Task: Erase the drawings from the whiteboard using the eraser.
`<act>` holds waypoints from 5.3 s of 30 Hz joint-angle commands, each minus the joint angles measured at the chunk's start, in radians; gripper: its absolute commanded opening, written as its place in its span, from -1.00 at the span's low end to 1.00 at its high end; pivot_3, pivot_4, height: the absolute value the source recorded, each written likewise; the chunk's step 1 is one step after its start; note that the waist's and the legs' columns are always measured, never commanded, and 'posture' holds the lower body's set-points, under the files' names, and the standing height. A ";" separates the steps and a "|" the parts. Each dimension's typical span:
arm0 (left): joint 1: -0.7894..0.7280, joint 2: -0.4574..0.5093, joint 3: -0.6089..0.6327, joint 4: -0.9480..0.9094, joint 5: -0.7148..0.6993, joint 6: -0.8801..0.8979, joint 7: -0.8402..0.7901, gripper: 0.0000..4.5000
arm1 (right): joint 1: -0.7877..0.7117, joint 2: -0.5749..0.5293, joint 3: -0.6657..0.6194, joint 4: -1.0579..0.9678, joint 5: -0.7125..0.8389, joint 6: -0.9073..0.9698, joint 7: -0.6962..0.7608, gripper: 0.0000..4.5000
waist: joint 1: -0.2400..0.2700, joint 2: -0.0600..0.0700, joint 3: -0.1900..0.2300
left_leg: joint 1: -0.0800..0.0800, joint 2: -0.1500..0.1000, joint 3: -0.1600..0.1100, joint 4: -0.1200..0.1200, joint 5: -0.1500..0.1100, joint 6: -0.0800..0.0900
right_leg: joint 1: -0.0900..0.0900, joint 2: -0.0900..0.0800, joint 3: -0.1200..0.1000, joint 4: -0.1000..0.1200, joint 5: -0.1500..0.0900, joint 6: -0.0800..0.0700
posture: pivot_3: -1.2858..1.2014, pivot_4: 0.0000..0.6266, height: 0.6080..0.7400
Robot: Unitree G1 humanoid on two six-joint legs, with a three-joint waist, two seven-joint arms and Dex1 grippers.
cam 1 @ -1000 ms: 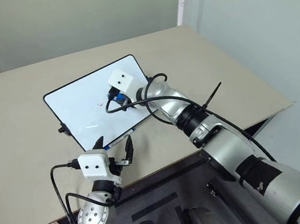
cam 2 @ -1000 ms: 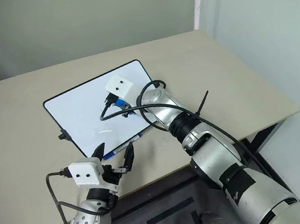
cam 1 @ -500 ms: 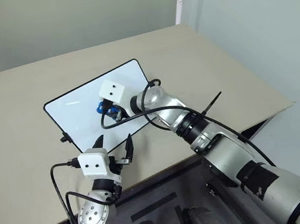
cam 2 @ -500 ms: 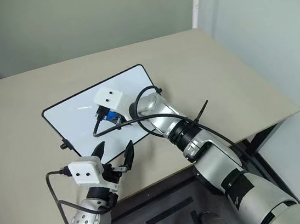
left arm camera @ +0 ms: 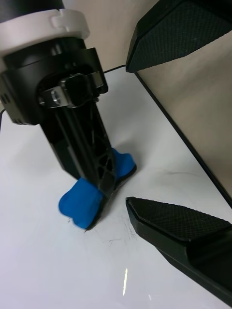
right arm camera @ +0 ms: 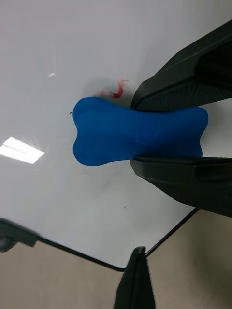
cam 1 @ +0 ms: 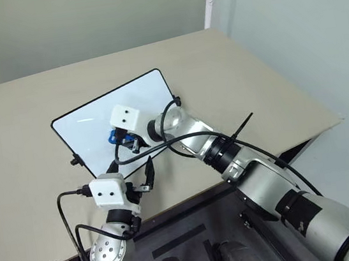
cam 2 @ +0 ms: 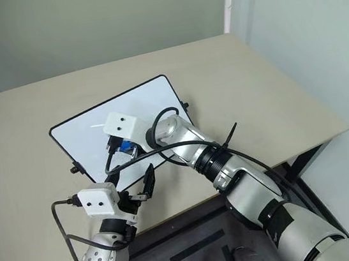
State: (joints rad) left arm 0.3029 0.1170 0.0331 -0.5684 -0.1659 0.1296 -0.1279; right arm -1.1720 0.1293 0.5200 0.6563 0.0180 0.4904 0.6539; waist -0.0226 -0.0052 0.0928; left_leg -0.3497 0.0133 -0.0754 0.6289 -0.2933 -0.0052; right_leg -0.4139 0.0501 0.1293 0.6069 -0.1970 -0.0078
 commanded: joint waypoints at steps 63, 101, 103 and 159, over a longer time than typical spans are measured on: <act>-0.002 -0.025 -0.016 -0.030 0.028 -0.025 0.015 1.00 | -0.084 0.239 0.000 0.088 0.024 -0.135 -0.028 -0.41 | 0.009 -0.003 -0.002 | 0.000 0.009 0.000 0.001 -0.004 -0.007 | -0.005 -0.001 -0.018 -0.006 0.008 -0.008 | 0.03 -0.52 0.80; 0.009 -0.033 -0.006 -0.014 0.024 -0.046 0.013 1.00 | -0.141 0.227 -0.048 0.161 0.057 -0.109 -0.033 -0.41 | 0.012 -0.003 -0.003 | 0.001 0.010 0.001 0.001 -0.004 -0.007 | -0.007 -0.001 -0.019 -0.007 0.012 -0.012 | 0.03 -0.52 0.80; 0.008 -0.032 -0.006 -0.014 0.025 -0.047 0.013 1.00 | -0.151 0.227 -0.051 0.160 0.069 -0.058 -0.011 -0.41 | 0.012 -0.003 -0.003 | 0.001 0.009 0.001 0.001 -0.004 -0.007 | -0.007 -0.001 -0.019 -0.008 0.012 -0.012 | 0.03 -0.52 0.80; 0.017 -0.058 -0.039 -0.034 0.057 -0.041 0.036 1.00 | -0.457 0.339 -0.155 0.426 0.064 -0.043 0.139 -0.41 | 0.014 -0.003 -0.003 | 0.000 0.009 0.002 0.001 -0.004 -0.007 | -0.009 -0.001 -0.019 -0.007 0.013 -0.013 | 0.03 -0.52 0.80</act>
State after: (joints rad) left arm 0.3172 0.0622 0.0030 -0.5641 -0.1210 0.1071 -0.0986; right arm -1.5423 0.1620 0.3725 1.1048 0.0763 0.4718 0.7801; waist -0.0085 -0.0083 0.0902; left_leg -0.3497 0.0226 -0.0738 0.6297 -0.2974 -0.0127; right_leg -0.4226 0.0494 0.1102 0.5998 -0.1843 -0.0210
